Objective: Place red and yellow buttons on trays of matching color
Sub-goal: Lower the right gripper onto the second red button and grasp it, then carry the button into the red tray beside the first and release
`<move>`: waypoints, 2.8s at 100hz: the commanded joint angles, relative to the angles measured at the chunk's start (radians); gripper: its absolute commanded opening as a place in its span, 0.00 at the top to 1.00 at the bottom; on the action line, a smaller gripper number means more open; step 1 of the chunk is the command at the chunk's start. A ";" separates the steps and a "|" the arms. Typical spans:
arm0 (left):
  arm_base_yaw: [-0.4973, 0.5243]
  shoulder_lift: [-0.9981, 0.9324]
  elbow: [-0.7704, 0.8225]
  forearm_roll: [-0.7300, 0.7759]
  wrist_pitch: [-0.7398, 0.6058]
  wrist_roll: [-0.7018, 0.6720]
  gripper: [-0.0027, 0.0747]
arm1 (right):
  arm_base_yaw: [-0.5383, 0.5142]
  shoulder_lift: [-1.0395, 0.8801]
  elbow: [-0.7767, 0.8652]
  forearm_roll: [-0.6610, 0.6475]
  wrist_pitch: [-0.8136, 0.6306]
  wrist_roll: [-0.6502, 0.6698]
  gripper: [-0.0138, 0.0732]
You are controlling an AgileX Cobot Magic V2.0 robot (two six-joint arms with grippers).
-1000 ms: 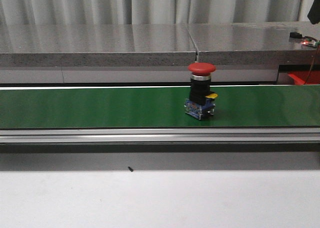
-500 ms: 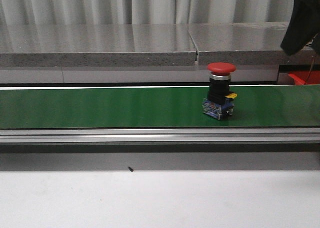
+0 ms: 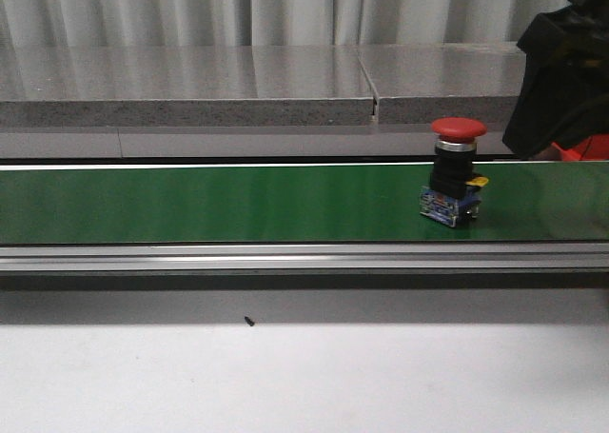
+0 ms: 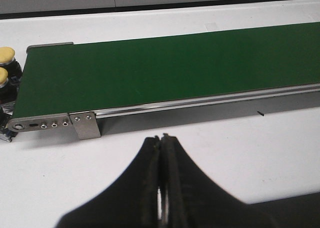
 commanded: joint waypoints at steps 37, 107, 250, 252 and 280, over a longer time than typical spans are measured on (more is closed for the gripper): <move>-0.006 0.012 -0.024 -0.015 -0.066 0.000 0.99 | 0.001 0.035 -0.021 0.159 -0.127 -0.151 0.15; -0.006 0.012 -0.024 -0.015 -0.066 0.000 0.99 | -0.067 0.000 -0.024 0.142 -0.242 -0.152 0.53; -0.006 0.012 -0.024 -0.015 -0.066 0.000 0.99 | -0.581 0.380 -0.198 0.309 -0.417 -0.150 0.53; -0.006 0.012 -0.024 -0.015 -0.066 0.000 0.99 | -0.581 0.381 -0.199 0.314 -0.421 -0.150 0.53; -0.006 0.012 -0.024 -0.015 -0.066 0.000 0.99 | -0.575 0.411 -0.241 0.360 -0.426 -0.150 0.53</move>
